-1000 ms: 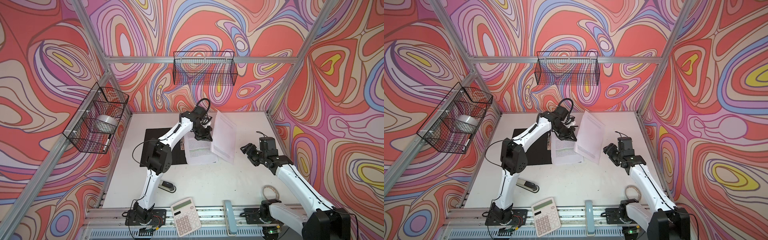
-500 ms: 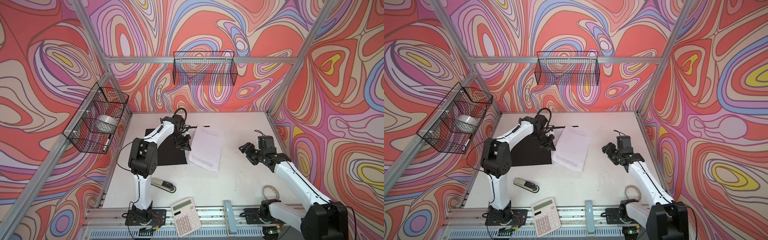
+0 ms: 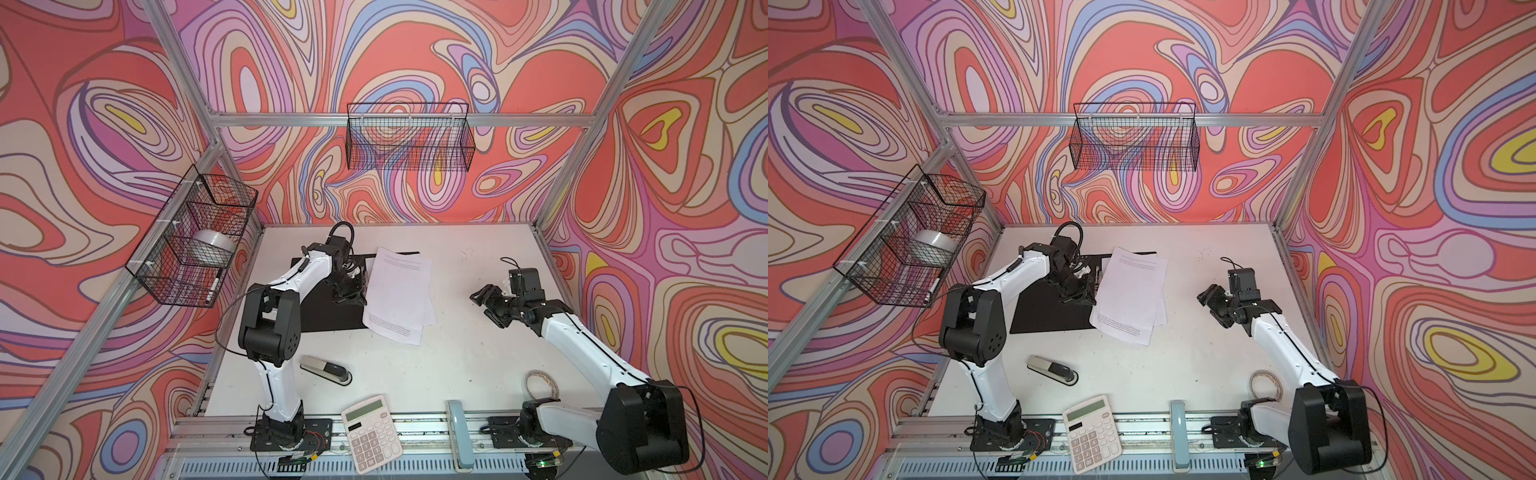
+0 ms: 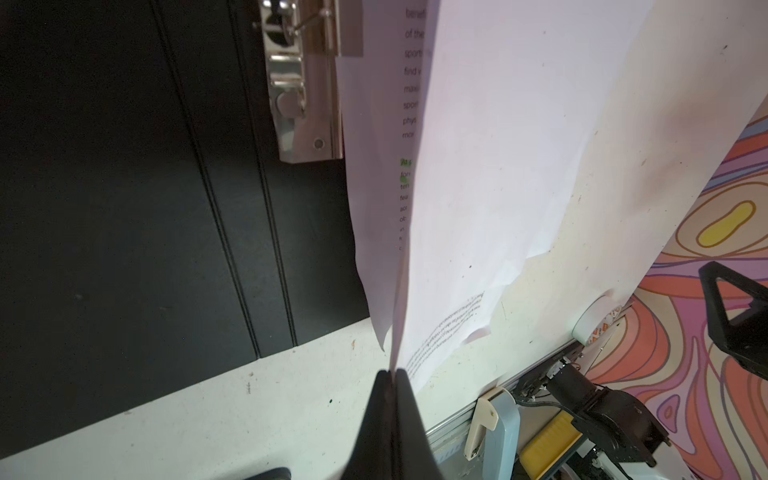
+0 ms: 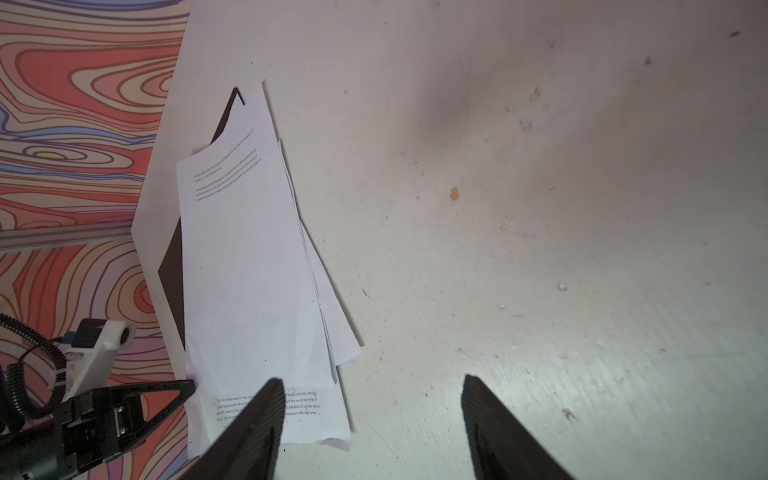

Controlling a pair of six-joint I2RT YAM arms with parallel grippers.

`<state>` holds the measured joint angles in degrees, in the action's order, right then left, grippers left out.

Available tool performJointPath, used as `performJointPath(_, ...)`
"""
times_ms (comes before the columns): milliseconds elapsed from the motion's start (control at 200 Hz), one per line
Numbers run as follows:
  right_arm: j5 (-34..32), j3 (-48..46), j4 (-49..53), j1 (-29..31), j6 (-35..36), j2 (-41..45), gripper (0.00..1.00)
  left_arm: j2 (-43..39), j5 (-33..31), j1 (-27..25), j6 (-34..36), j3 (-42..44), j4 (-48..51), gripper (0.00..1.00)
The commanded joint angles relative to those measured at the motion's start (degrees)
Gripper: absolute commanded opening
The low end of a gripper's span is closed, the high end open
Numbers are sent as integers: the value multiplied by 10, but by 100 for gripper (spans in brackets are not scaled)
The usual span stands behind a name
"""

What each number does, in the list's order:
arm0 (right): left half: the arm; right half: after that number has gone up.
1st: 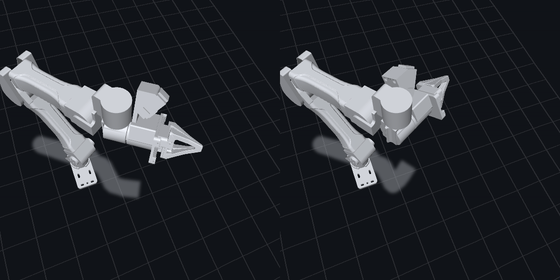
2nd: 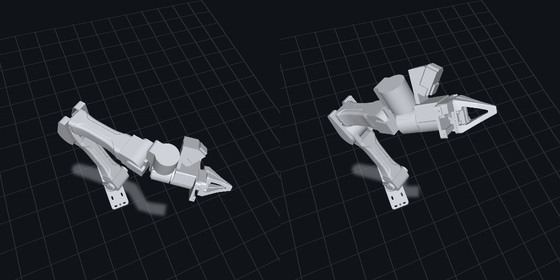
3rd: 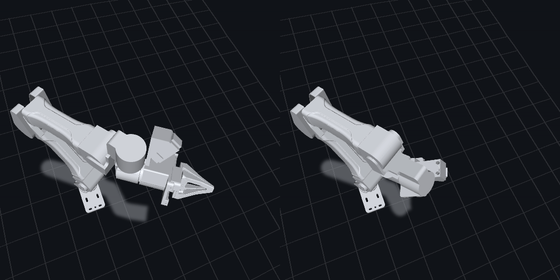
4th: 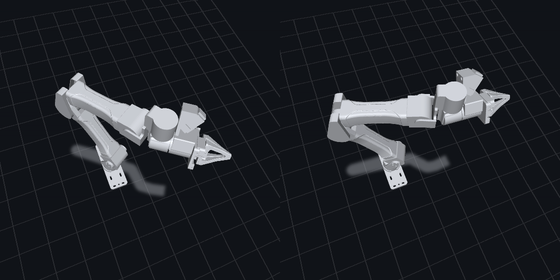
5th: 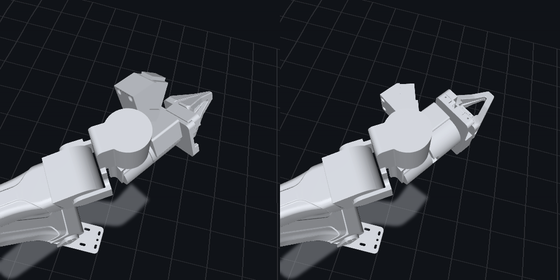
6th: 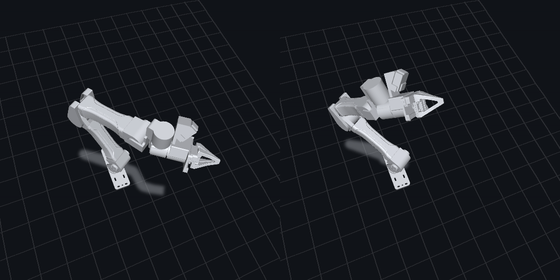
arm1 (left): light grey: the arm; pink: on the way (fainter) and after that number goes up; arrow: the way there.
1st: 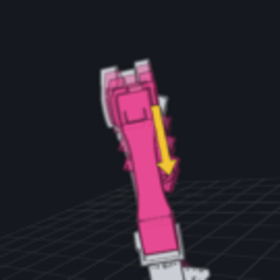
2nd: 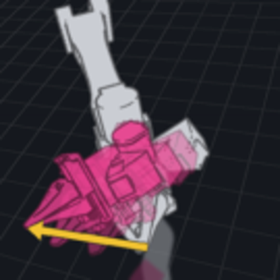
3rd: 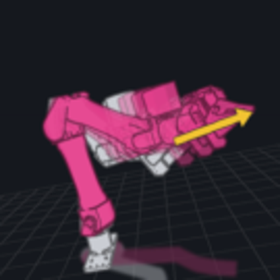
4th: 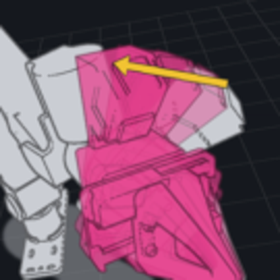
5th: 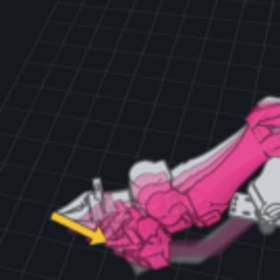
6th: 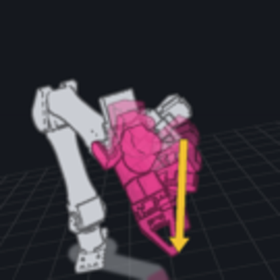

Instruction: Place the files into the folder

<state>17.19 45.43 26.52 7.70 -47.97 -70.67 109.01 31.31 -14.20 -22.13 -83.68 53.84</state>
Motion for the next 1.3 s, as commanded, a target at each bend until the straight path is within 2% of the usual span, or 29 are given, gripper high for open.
performJointPath(0,19,27,-2,34,17,-19,70,9,-1,2,-10,2,-5,9)
performJointPath(60,17,36,4,55,18,-30,70,6,-5,2,-5,2,-1,26)
performJointPath(135,13,39,8,86,11,-41,69,-3,-6,2,-1,8,4,55)
performJointPath(180,11,37,4,104,1,-44,69,-11,-7,2,0,16,4,69)
performJointPath(230,9,31,-3,122,-11,-46,69,-19,-9,1,1,24,3,79)
performJointPath(285,4,21,-13,143,-31,-47,68,-26,-19,2,3,29,3,84)
performJointPath(391,-2,12,-26,195,-63,-59,68,-46,-51,2,12,21,6,86)
performJointPath(531,-38,18,-18,271,-95,-76,68,-73,-90,12,37,-36,23,86)
performJointPath(726,-61,12,-59,336,-136,-120,68,-95,-100,55,70,-99,25,86)
performJointPath(1002,-48,65,-80,384,-141,-239,68,-89,-67,109,72,-120,37,86)
performJointPath(1297,-87,87,-59,388,-140,-273,67,-87,-49,114,64,-105,29,85)
